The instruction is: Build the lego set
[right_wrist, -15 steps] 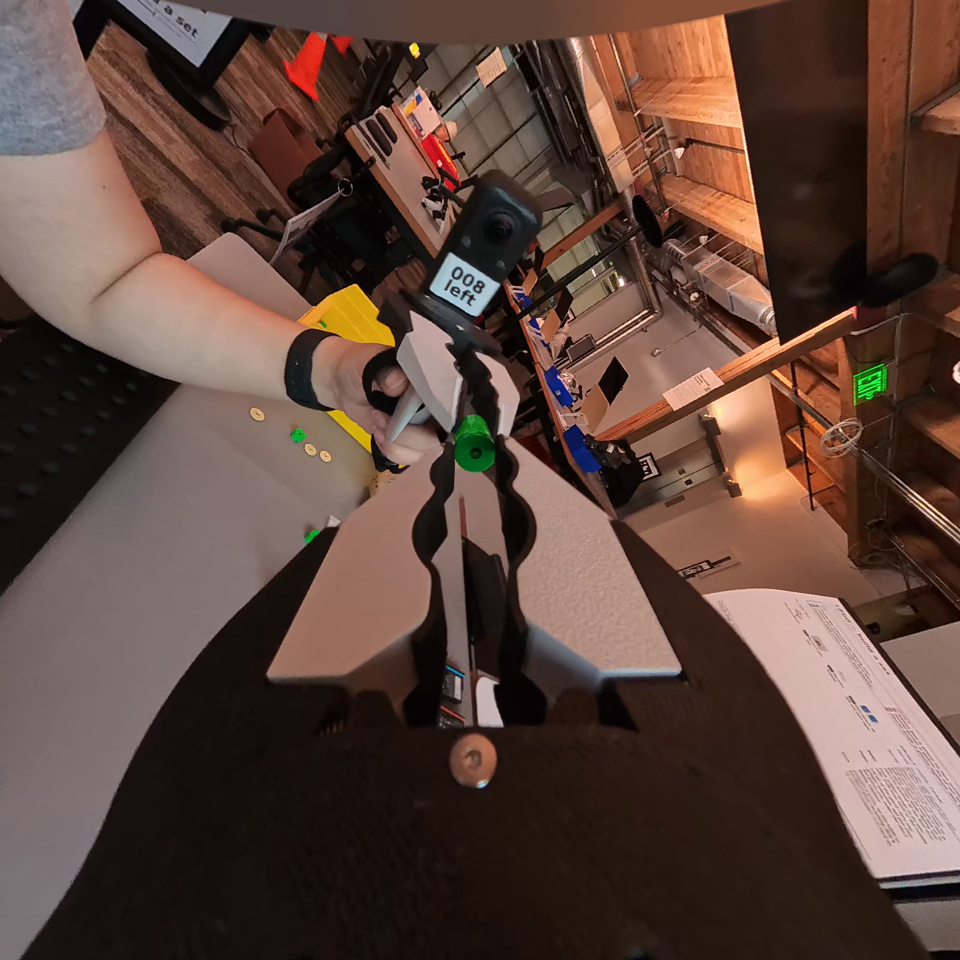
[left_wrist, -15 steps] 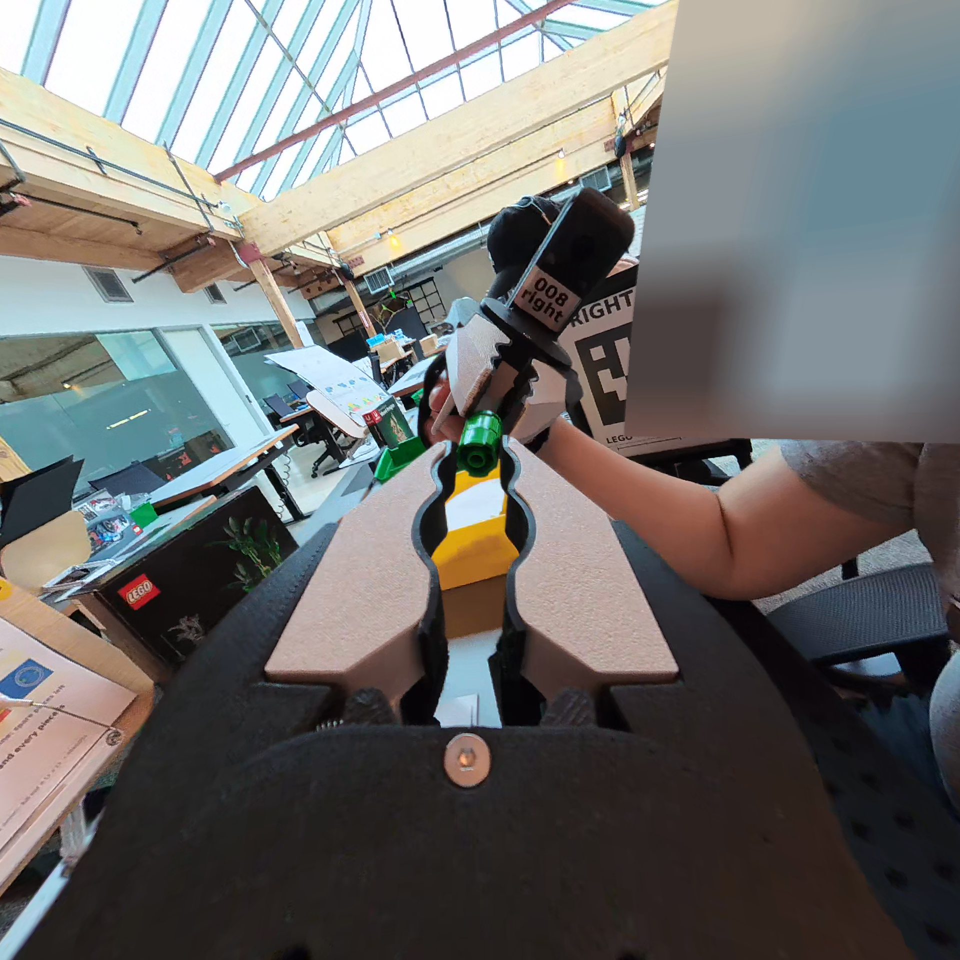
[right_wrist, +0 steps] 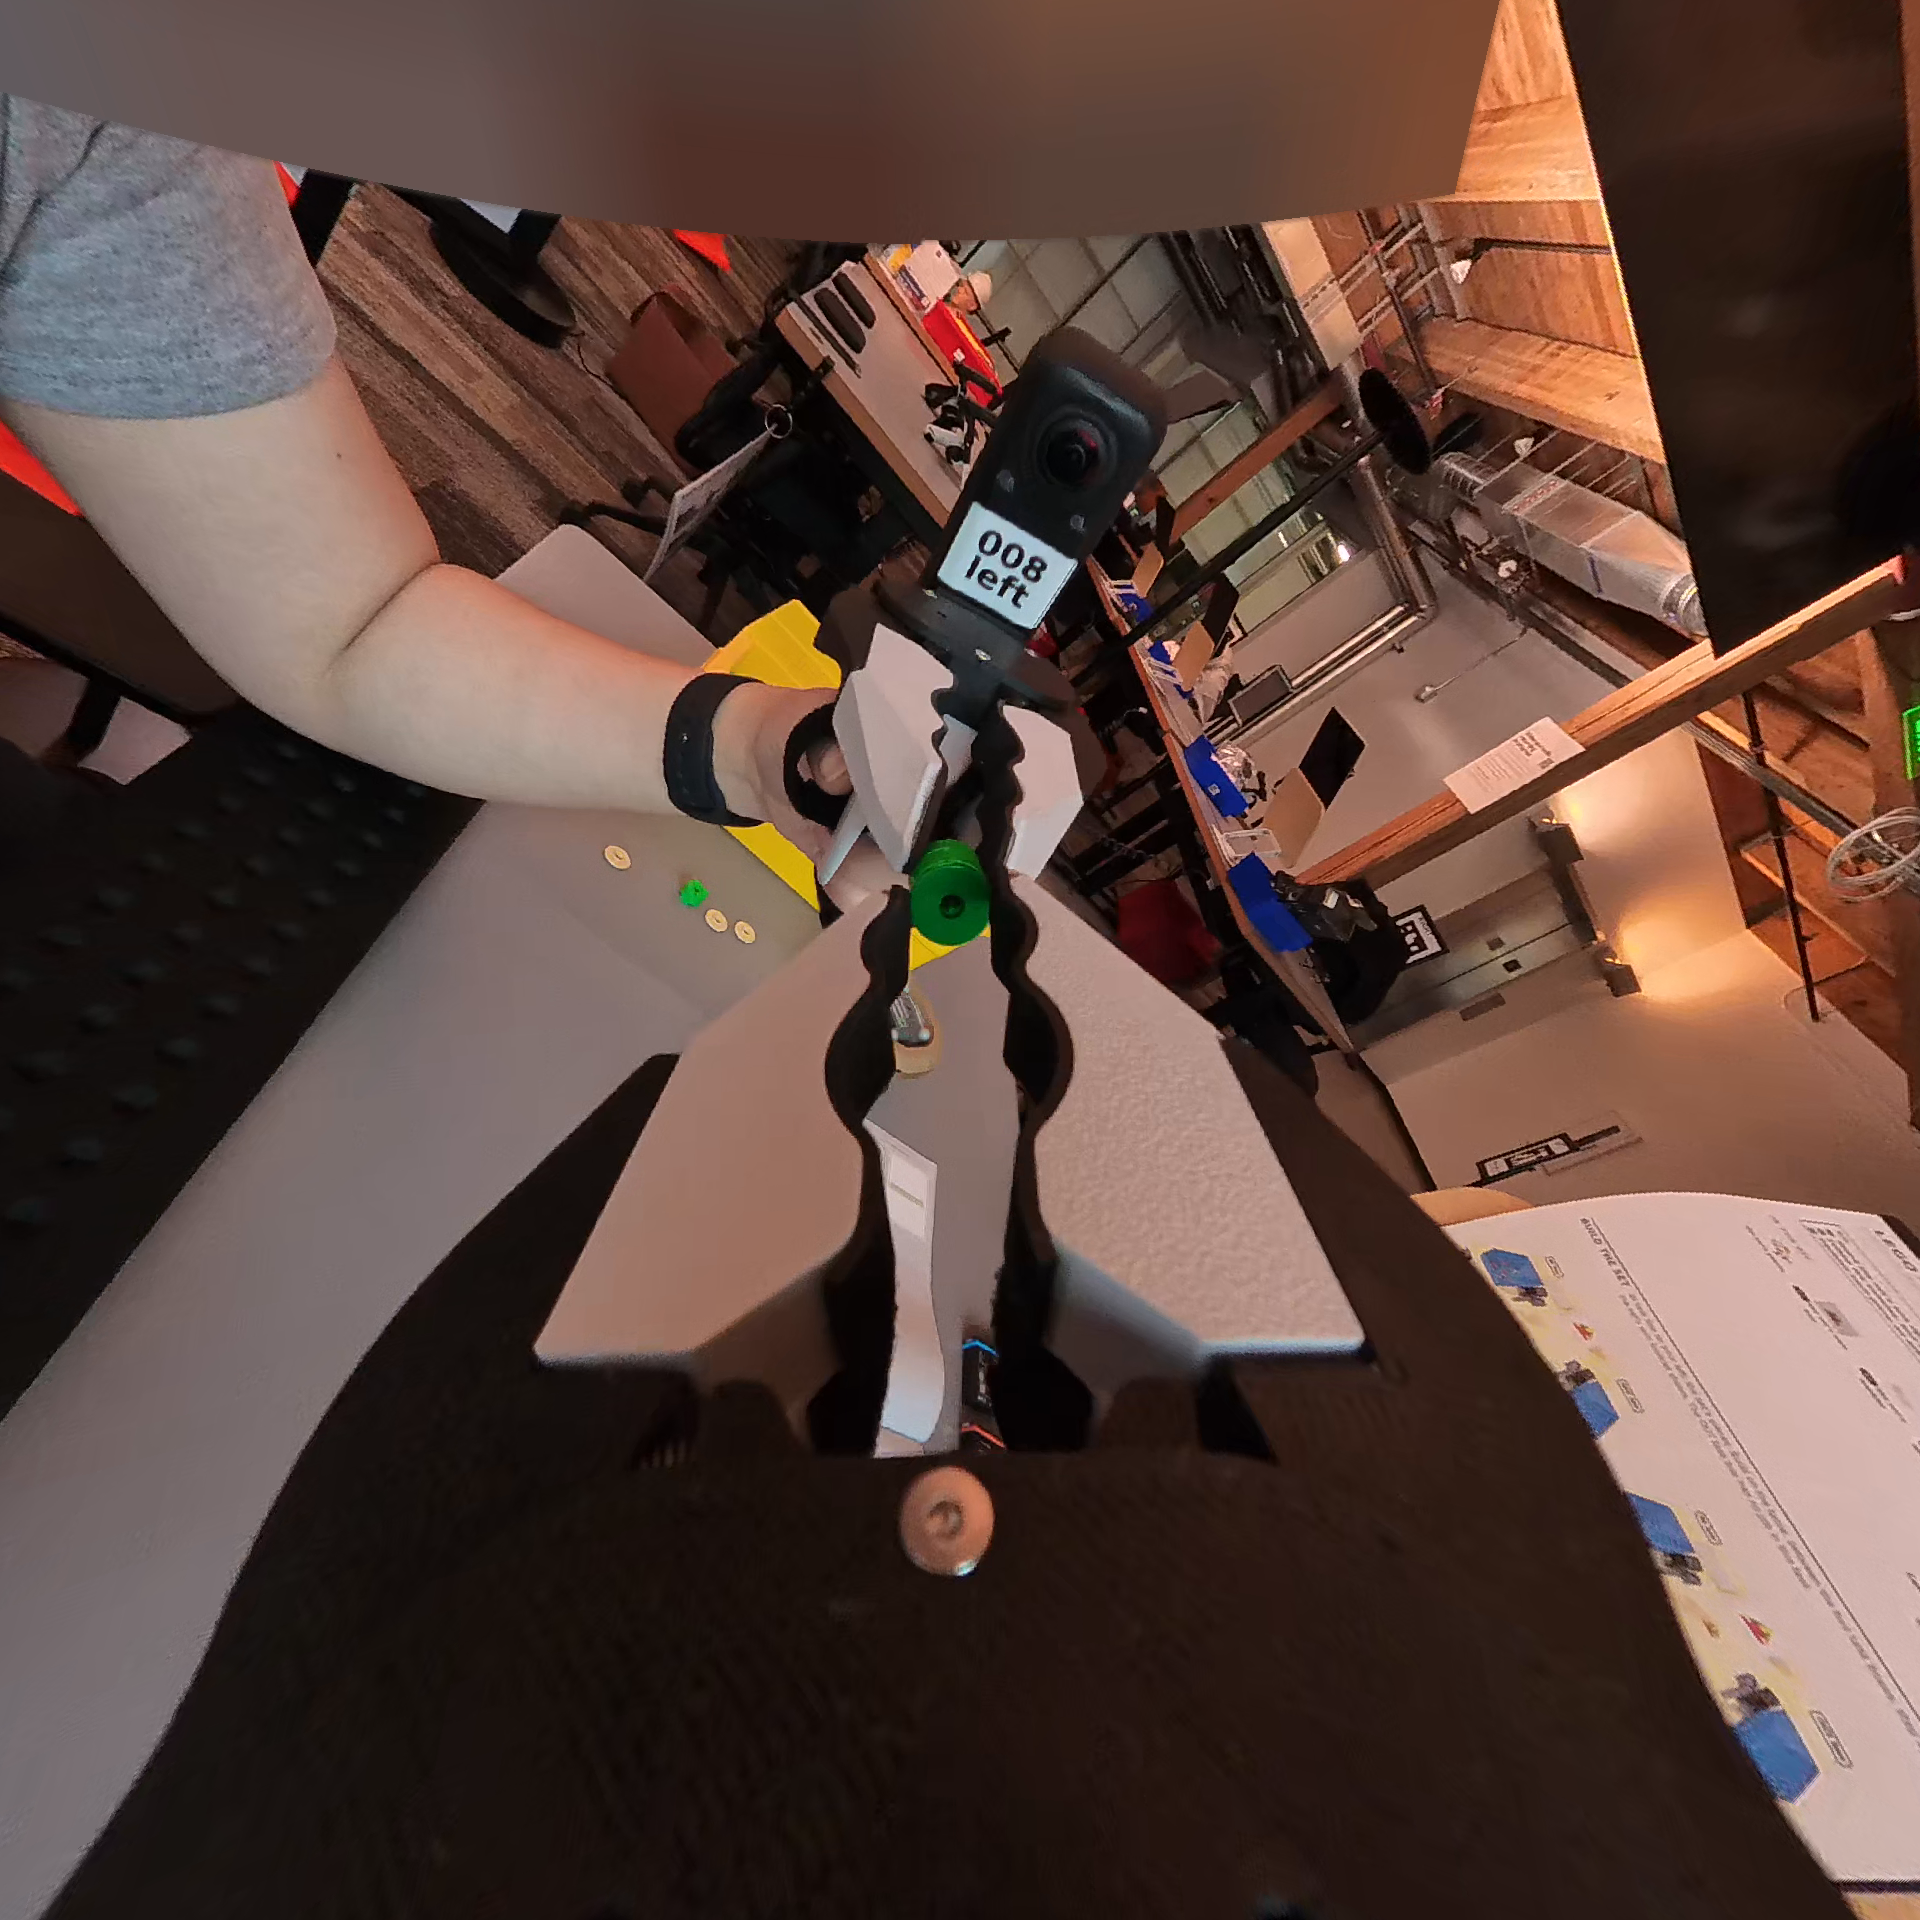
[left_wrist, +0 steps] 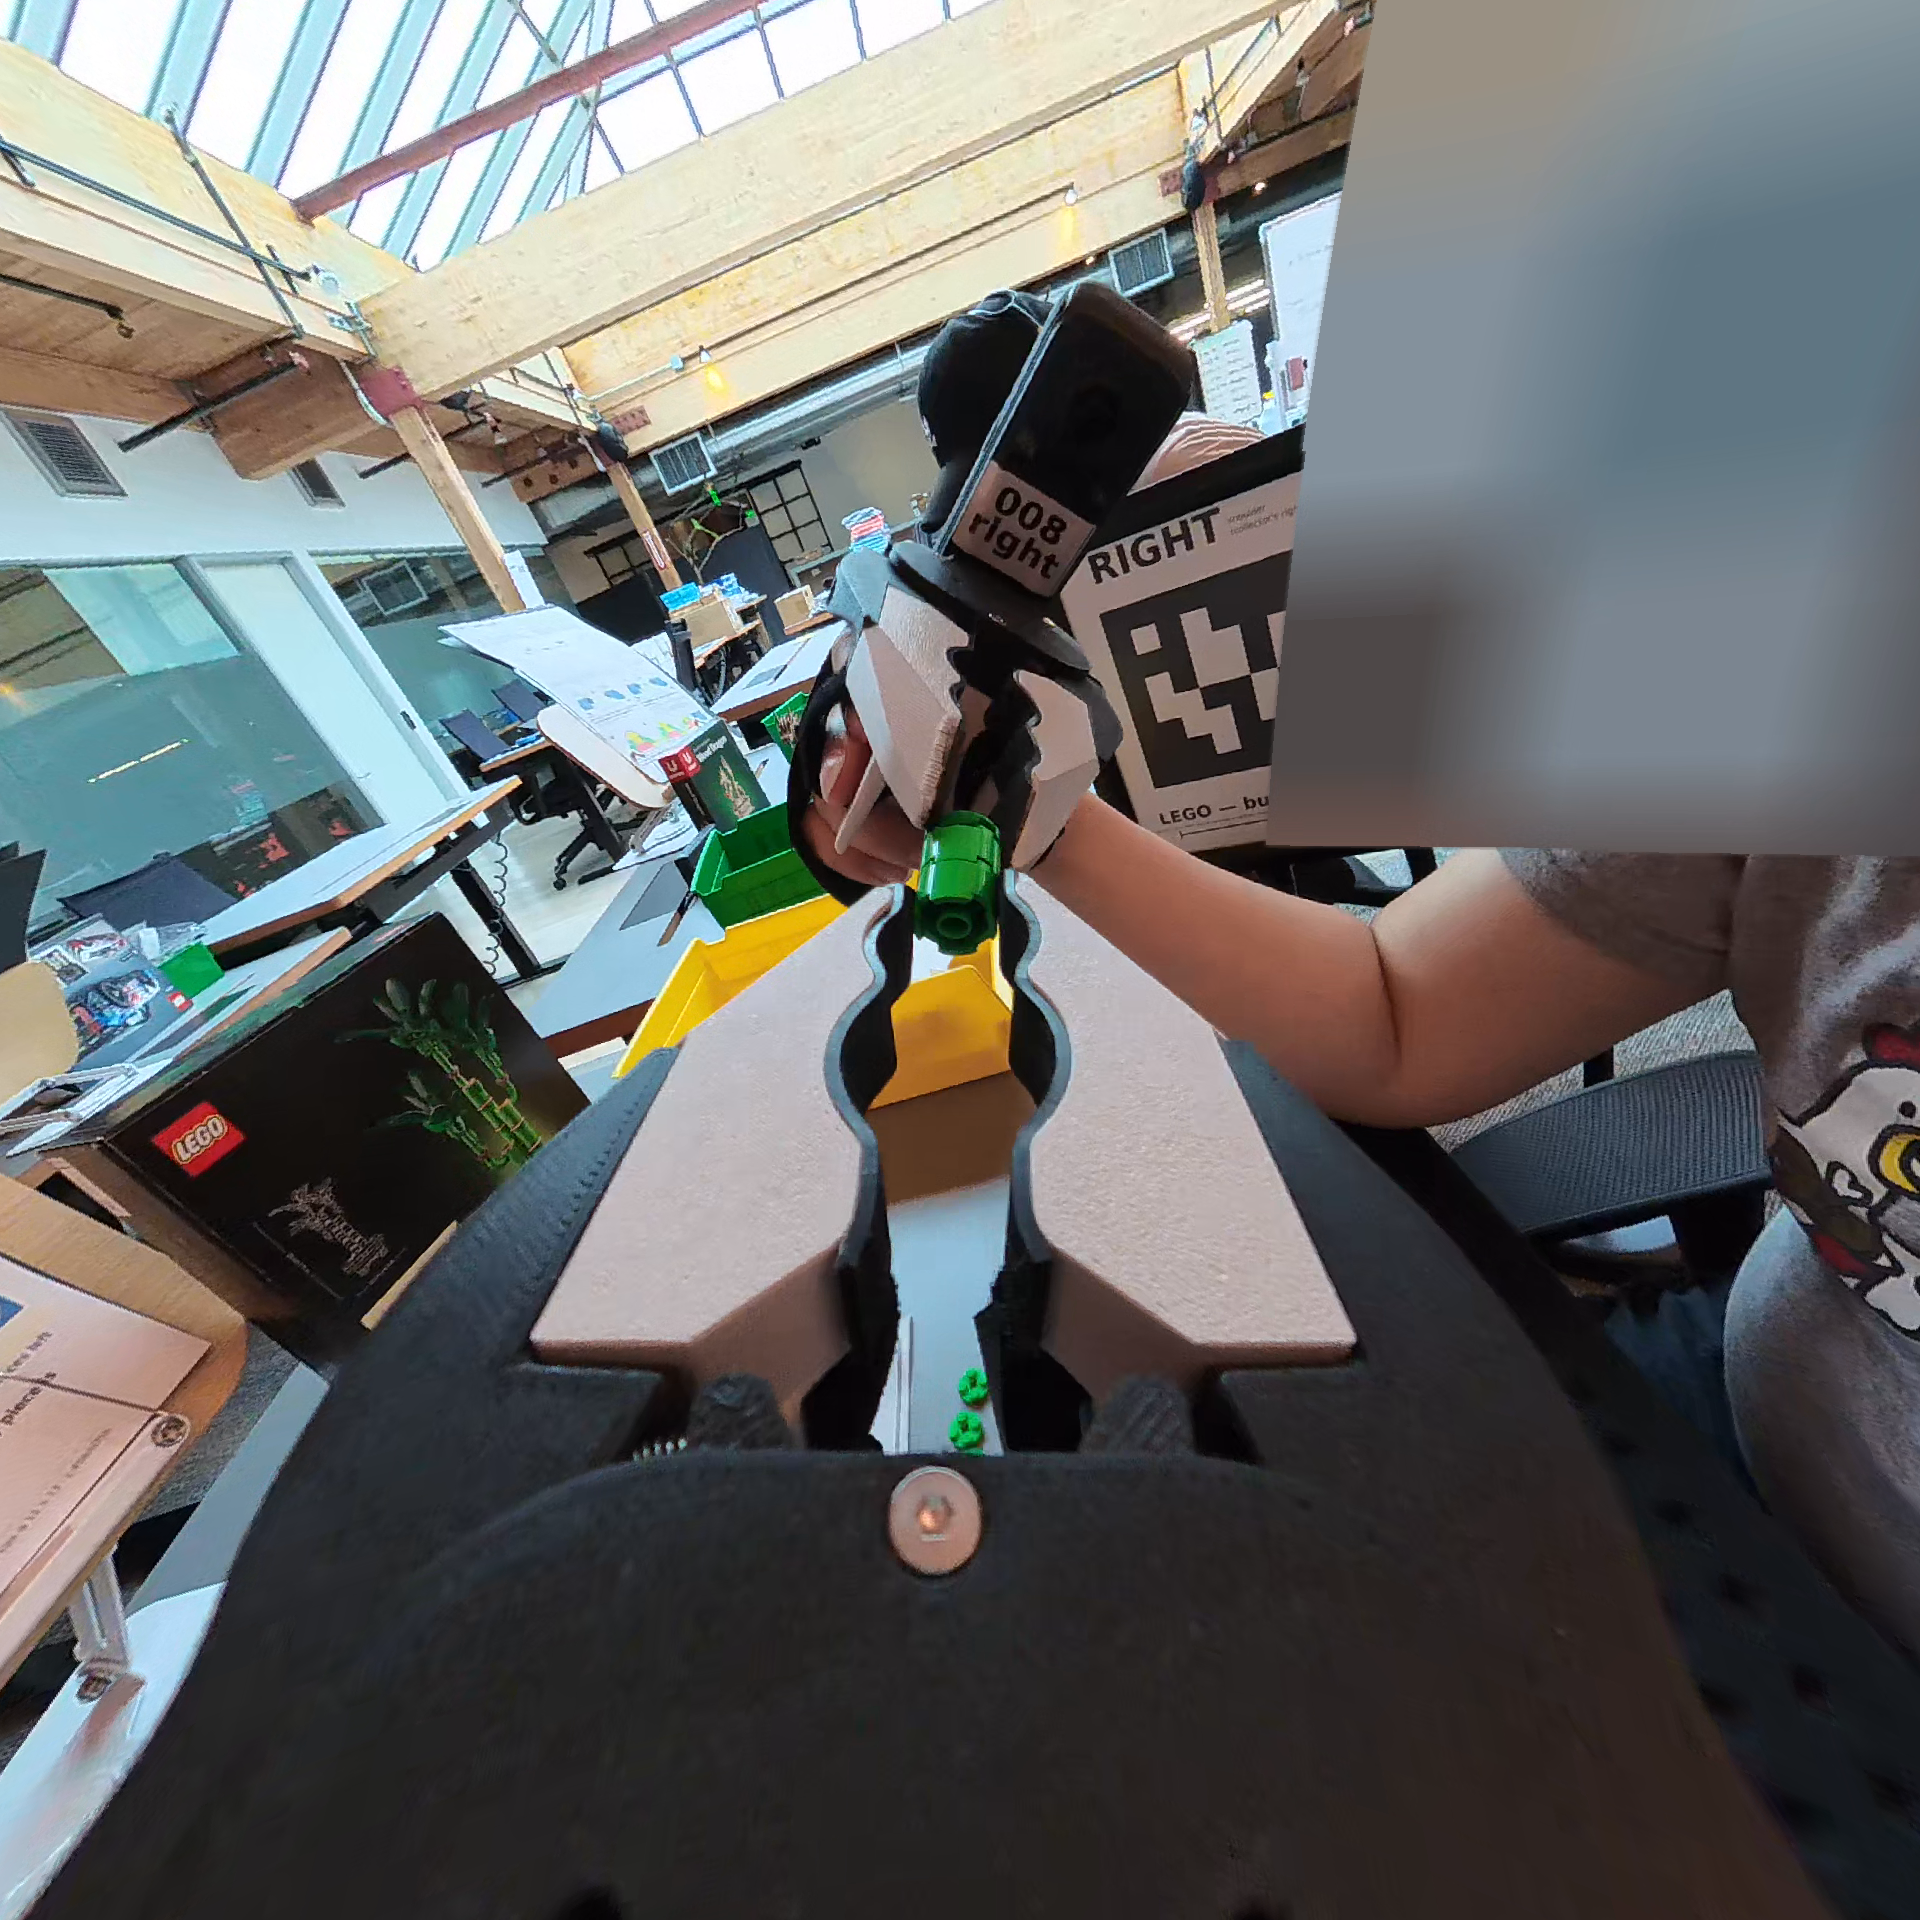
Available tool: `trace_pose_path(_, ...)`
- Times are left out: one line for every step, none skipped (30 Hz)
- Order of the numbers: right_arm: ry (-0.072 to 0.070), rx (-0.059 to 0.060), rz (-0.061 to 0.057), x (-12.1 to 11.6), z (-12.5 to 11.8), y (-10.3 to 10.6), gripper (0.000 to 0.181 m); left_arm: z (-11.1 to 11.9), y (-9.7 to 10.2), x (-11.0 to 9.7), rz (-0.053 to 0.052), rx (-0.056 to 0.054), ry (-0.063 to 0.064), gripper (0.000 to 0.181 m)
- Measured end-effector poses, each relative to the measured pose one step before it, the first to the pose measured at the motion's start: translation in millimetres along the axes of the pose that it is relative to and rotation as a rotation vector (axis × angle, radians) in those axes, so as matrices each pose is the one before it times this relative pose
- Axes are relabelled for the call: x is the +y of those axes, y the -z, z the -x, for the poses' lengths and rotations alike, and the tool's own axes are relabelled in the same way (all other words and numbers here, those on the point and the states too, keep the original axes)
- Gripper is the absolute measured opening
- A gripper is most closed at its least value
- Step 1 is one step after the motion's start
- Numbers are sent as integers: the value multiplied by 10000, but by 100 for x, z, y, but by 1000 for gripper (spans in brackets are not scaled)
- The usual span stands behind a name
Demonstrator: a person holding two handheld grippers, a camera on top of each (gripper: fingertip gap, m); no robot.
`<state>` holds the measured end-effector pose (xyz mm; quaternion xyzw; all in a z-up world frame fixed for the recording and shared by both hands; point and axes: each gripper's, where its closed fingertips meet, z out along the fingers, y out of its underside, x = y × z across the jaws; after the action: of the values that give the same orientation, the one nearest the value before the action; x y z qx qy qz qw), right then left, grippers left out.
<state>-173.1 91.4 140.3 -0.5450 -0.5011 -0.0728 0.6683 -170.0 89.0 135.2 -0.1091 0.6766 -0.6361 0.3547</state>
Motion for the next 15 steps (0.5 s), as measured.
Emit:
trace_pose_path(14, -12, 28, 21, 43, -34, 15, -33, 26, 43, 59, -3, -20, 13)
trace_pose_path(38, -13, 54, 53, 55, -21, 14, -23, -3, 71, 50, 0, -14, 13)
trace_pose_path(66, 13, 61, 55, 21, -7, 14, 10, -10, 72, 31, 0, 8, 13)
trace_pose_path(48, 4, 65, 77, 20, 7, 14, -3, -35, 90, 32, 13, 20, 13)
trace_pose_path(12, -40, 30, 64, 70, 32, 14, -44, -44, 99, 44, 32, 4, 13)
trace_pose_path(-26, -69, -11, 37, 89, 32, 14, -22, -59, 78, 41, -1, -26, 13)
trace_pose_path(-34, -3, -1, 83, -36, 39, 14, 54, -41, 62, 36, -46, -34, 13)
trace_pose_path(-16, -23, 1, 96, 5, 17, 14, 23, -18, 102, 65, -10, -19, 13)
trace_pose_path(-6, -57, 4, 71, 77, -24, 14, 16, 11, 107, 75, -3, -13, 13)
trace_pose_path(-4, 20, 52, 124, -45, -53, 15, 79, 39, 73, 44, -42, -24, 12)
trace_pose_path(11, 13, 18, 67, -19, -47, 15, 1, 31, 32, 24, 6, -15, 12)
trace_pose_path(-16, -68, -39, -35, 116, -23, 15, -76, -8, 44, 27, 57, 17, 12)
trace_pose_path(-42, -43, -3, 13, 52, 16, 15, -48, -42, 41, 21, 27, 15, 12)
trace_pose_path(-21, -38, -1, 18, 47, 46, 15, -55, -68, 64, 23, 33, 8, 12)
trace_pose_path(-9, -72, 20, 29, 141, 57, 15, -95, -82, 102, 43, 61, 10, 12)
